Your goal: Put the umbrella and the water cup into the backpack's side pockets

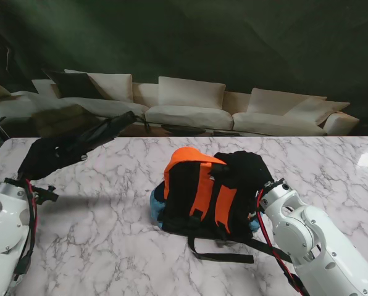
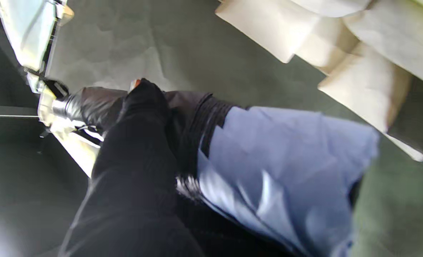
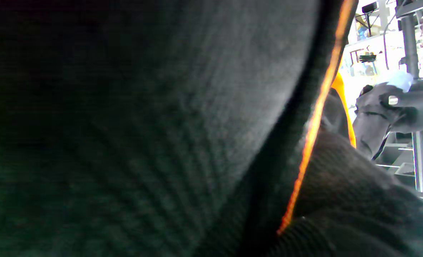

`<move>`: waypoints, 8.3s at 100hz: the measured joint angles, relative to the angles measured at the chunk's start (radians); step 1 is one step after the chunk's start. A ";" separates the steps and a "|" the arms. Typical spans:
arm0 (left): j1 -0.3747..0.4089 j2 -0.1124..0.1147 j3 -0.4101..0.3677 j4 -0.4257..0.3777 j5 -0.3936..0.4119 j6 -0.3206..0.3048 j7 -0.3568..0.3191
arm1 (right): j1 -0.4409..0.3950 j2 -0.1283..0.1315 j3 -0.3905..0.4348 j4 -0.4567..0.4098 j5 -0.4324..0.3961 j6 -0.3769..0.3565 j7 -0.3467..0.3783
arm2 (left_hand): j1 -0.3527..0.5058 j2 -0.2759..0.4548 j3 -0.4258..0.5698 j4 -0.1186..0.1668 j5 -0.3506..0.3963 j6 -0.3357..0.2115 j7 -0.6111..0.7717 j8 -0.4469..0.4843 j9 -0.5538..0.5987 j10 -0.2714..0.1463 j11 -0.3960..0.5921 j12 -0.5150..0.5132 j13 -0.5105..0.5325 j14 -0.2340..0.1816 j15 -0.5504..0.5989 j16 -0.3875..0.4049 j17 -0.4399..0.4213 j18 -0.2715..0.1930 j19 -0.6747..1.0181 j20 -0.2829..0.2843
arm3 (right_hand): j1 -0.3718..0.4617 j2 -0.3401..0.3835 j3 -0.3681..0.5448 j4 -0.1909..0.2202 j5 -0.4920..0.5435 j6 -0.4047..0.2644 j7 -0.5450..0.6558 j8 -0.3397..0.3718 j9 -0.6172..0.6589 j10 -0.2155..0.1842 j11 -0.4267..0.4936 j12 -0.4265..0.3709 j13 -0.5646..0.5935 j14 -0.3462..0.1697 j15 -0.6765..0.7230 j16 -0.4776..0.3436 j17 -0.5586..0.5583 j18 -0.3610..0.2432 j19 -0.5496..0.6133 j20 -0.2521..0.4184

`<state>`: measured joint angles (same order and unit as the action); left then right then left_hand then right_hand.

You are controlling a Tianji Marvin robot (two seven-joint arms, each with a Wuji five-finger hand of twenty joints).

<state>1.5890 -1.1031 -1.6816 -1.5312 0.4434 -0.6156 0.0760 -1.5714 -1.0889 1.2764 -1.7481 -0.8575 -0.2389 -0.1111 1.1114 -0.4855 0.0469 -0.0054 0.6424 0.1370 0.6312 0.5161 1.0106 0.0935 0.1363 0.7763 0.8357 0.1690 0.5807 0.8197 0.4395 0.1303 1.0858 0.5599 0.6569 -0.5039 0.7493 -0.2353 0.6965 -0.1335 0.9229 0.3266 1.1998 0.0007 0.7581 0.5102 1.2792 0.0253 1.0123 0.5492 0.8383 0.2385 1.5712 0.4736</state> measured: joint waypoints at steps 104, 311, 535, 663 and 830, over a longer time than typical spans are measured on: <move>-0.151 0.022 0.390 0.011 -0.298 0.148 -0.303 | 0.000 0.000 -0.006 0.007 -0.003 -0.014 -0.015 | 0.002 -0.001 0.000 0.000 0.000 0.000 0.001 0.000 0.000 0.000 0.000 -0.001 0.000 0.000 0.000 -0.002 0.000 0.000 0.000 0.000 | 0.000 0.000 0.000 0.000 0.000 -0.001 0.000 0.000 0.000 0.000 -0.002 0.000 0.001 0.000 0.000 0.001 0.000 0.000 0.000 0.000; -0.240 -0.046 0.596 0.145 -0.505 0.213 -0.155 | 0.024 0.001 -0.024 0.023 0.014 -0.017 -0.010 | -0.022 0.017 -0.051 0.000 0.073 -0.057 -0.005 -0.251 0.063 -0.058 -0.048 -0.400 -0.212 -0.058 0.169 0.225 -0.438 0.050 -0.166 0.220 | 0.012 -0.001 -0.001 0.000 0.001 -0.002 0.000 0.000 0.000 0.000 -0.011 0.000 0.002 0.000 0.000 0.001 0.000 0.000 0.000 0.000; -0.409 -0.011 0.716 0.315 -0.032 0.132 -0.122 | 0.021 0.001 -0.029 0.022 0.034 -0.066 0.010 | -0.024 0.152 -0.129 -0.058 0.000 -0.126 -0.095 -0.046 -0.087 -0.128 0.033 -0.272 -0.261 -0.077 -0.029 0.063 -0.395 0.002 -0.115 0.242 | 0.026 -0.003 -0.001 -0.010 0.014 0.020 0.001 0.000 0.000 -0.001 -0.012 -0.001 0.005 0.001 -0.003 0.001 -0.002 0.000 -0.002 0.000; -0.330 0.021 0.573 0.197 -0.117 0.175 -0.239 | 0.023 0.001 -0.024 0.009 0.042 -0.074 0.028 | -0.079 0.308 -0.044 -0.023 -0.146 -0.028 -0.401 -0.065 -0.535 0.124 -0.035 -0.500 -0.424 0.080 -0.302 -0.262 -0.422 0.104 -0.365 0.108 | 0.029 -0.003 -0.001 -0.010 0.011 0.020 -0.001 -0.001 0.000 -0.001 -0.016 -0.001 0.005 0.001 -0.010 0.001 -0.002 0.000 -0.002 0.000; 0.074 -0.003 0.316 -0.198 0.033 0.392 -0.042 | 0.083 -0.003 -0.050 0.013 0.089 -0.155 0.016 | -0.196 0.423 -0.074 -0.023 0.000 0.015 -0.410 -0.064 -0.337 0.114 0.001 -0.475 -0.331 0.106 -0.319 -0.313 -0.374 0.183 -0.415 0.035 | 0.036 -0.006 -0.003 -0.018 0.025 0.020 -0.001 0.010 0.000 -0.001 -0.017 0.013 0.005 0.002 -0.053 0.001 -0.017 -0.001 -0.024 0.000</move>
<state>1.6630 -1.1059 -1.3656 -1.7296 0.4767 -0.2237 0.0336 -1.4883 -1.0917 1.2269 -1.7350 -0.7690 -0.3939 -0.0947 0.9151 -0.0625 -0.0272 -0.0287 0.6422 0.1517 0.2211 0.4520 0.6734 0.2071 0.1375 0.3014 0.5050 0.2750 0.2620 0.5068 0.0657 0.3134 0.6706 0.5947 0.6933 -0.5099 0.7461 -0.2538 0.7216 -0.1136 0.9222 0.3365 1.1996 -0.0005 0.7411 0.5231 1.2842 0.0270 0.9590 0.5498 0.8216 0.2375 1.5471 0.4739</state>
